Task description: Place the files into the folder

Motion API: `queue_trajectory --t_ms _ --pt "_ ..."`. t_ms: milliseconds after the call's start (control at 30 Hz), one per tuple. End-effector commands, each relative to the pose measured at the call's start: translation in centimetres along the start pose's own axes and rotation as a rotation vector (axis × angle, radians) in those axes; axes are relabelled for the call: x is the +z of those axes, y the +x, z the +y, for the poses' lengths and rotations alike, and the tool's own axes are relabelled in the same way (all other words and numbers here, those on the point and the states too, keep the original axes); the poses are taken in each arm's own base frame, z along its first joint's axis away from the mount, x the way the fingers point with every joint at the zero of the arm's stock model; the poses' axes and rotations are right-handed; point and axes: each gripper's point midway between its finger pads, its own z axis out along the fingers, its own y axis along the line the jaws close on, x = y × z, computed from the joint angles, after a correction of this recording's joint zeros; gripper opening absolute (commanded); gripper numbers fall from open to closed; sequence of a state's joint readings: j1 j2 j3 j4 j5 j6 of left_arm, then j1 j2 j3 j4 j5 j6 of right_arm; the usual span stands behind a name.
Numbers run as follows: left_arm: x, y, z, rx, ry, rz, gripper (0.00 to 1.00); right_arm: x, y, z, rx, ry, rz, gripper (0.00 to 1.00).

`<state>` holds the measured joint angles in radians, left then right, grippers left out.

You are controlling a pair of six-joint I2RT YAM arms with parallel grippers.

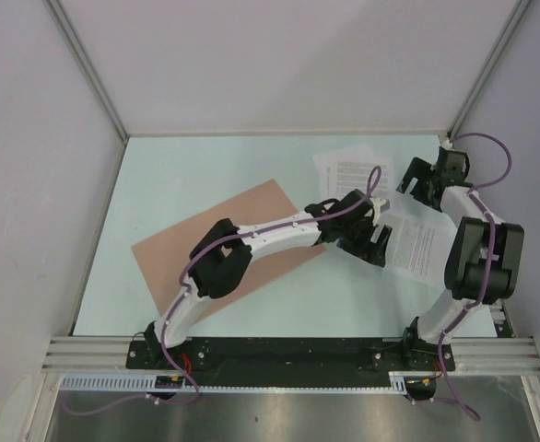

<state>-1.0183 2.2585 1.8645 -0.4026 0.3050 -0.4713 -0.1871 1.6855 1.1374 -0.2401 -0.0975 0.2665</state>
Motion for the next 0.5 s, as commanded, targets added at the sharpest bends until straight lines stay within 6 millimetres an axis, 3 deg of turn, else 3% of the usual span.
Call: queue_trajectory --t_ms 0,100,233,467 --pt "1.4 -0.9 -3.2 0.036 0.062 -0.047 0.89 2.4 -2.6 -1.0 -0.051 -0.016 -0.037 1.00" --pt "3.0 -0.7 -2.6 0.032 0.045 -0.034 0.89 4.3 -1.3 -1.8 -0.037 -0.023 0.017 1.00" --pt "4.2 -1.0 -0.7 0.054 -0.006 -0.043 0.89 5.1 0.7 -3.6 0.001 0.052 0.091 1.00" --pt "5.2 0.3 2.4 -0.006 -0.040 -0.001 0.89 4.4 5.0 -4.7 0.029 0.148 0.243 1.00"
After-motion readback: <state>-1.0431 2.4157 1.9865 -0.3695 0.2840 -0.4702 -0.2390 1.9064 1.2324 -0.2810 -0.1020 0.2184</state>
